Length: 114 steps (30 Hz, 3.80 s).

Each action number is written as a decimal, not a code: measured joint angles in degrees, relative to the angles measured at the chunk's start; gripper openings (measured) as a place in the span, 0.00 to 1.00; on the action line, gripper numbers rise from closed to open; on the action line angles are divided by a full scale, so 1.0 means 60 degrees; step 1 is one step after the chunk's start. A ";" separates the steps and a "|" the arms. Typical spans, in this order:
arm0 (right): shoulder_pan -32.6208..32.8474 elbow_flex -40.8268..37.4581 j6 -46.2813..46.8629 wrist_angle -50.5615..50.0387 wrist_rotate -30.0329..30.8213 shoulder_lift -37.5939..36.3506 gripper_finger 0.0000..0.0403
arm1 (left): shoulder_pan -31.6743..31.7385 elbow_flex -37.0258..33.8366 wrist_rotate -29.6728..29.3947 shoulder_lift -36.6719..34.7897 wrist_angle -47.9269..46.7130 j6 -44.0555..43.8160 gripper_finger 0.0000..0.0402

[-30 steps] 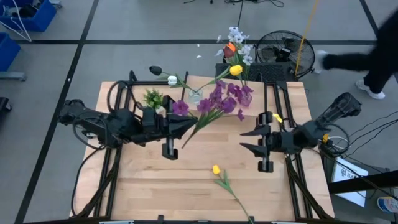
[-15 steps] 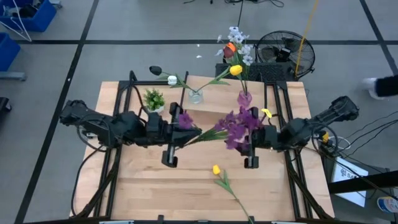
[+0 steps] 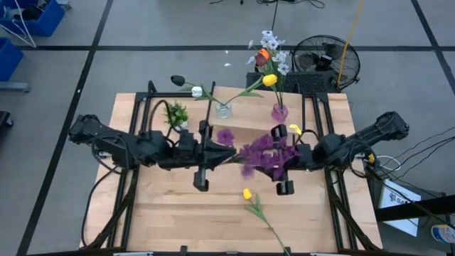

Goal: Pick and place flowers into a vace then onto a shelf
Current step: Put the purple flower into the transparent vase

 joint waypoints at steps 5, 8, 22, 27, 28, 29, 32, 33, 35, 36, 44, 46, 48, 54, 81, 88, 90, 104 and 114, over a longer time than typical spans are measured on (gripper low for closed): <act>-0.0229 -0.0011 0.0810 -0.0256 0.0009 0.0006 0.23 | 0.0009 -0.0004 0.0034 0.0009 -0.0208 -0.0097 0.03; -0.0295 -0.0011 0.0923 -0.0276 -0.0015 0.0000 0.07 | 0.0003 -0.0004 0.0076 0.0009 -0.0686 -0.0097 0.03; -0.0113 -0.0011 0.1149 -0.0410 -0.0015 0.0000 0.01 | 0.0004 -0.0004 0.0043 -0.0021 -0.1275 0.0710 0.33; -0.0080 -0.0011 0.1127 -0.0443 0.0042 -0.0175 0.00 | -0.0148 -0.0004 0.0288 -0.0055 -0.1305 0.0566 0.42; -0.0077 -0.0014 0.1082 -0.0478 0.0055 -0.0258 0.00 | -0.0187 -0.0004 0.0285 -0.0051 -0.1329 0.0478 0.43; -0.0077 -0.0013 0.1063 -0.0487 0.0046 -0.0335 0.00 | -0.0217 -0.0004 0.0288 -0.0051 -0.1330 0.0462 0.44; -0.0003 -0.0011 0.1015 -0.0702 0.0047 -0.0630 0.00 | -0.0313 -0.0004 0.0281 -0.0051 -0.1312 0.0442 0.45; 0.0017 -0.0011 0.1013 -0.0798 0.0046 -0.0713 0.00 | -0.0328 -0.0004 0.0236 -0.0051 -0.1312 0.0439 0.45; 0.0059 -0.0011 0.1013 -0.0951 0.0040 -0.0830 0.00 | -0.0338 -0.0004 0.0037 -0.0051 -0.1263 0.0451 0.45; 0.0076 -0.0011 0.1013 -0.0995 0.0018 -0.0849 0.00 | -0.0334 -0.0004 -0.0037 -0.0051 -0.1169 0.0471 0.45; -0.0047 -0.0015 0.1254 -0.1008 -0.0010 -0.0439 0.00 | 0.0396 -0.0004 0.0716 -0.0048 -0.0573 -0.0135 0.45; -0.0171 -0.0015 0.1439 -0.0966 -0.0011 -0.0299 0.00 | 0.0566 -0.0004 0.1228 -0.0048 -0.0434 -0.0325 0.45; -0.0310 -0.0015 0.1576 -0.0903 -0.0010 -0.0193 0.00 | 0.0644 -0.0004 0.1507 -0.0048 -0.0365 -0.0331 0.45; -0.0643 -0.0015 0.1673 -0.0817 -0.0029 -0.0051 0.00 | 0.0657 -0.0004 0.1541 -0.0048 -0.0299 -0.0001 0.45; -0.1330 -0.0015 0.2865 -0.0711 -0.0739 -0.0055 0.18 | 0.1218 -0.0004 0.2109 -0.0044 -0.0604 0.0545 0.02; -0.1109 -0.0015 0.3173 -0.0920 -0.0697 -0.0055 0.33 | 0.1218 -0.0022 0.0935 -0.0233 -0.1152 0.0955 0.01; -0.1032 -0.0013 0.3173 -0.1061 -0.0698 -0.0060 0.36 | 0.1211 -0.0018 0.0502 -0.0343 -0.1014 0.1410 0.02; -0.0696 -0.0015 0.3639 -0.2843 0.0023 -0.0055 0.42 | 0.0815 -0.0007 -0.0539 -0.2434 -0.1030 0.3660 0.01; -0.0696 -0.0018 0.3675 -0.2724 0.0015 -0.0055 0.42 | 0.2150 -0.0004 -0.0727 -0.1426 -0.1833 0.4162 0.01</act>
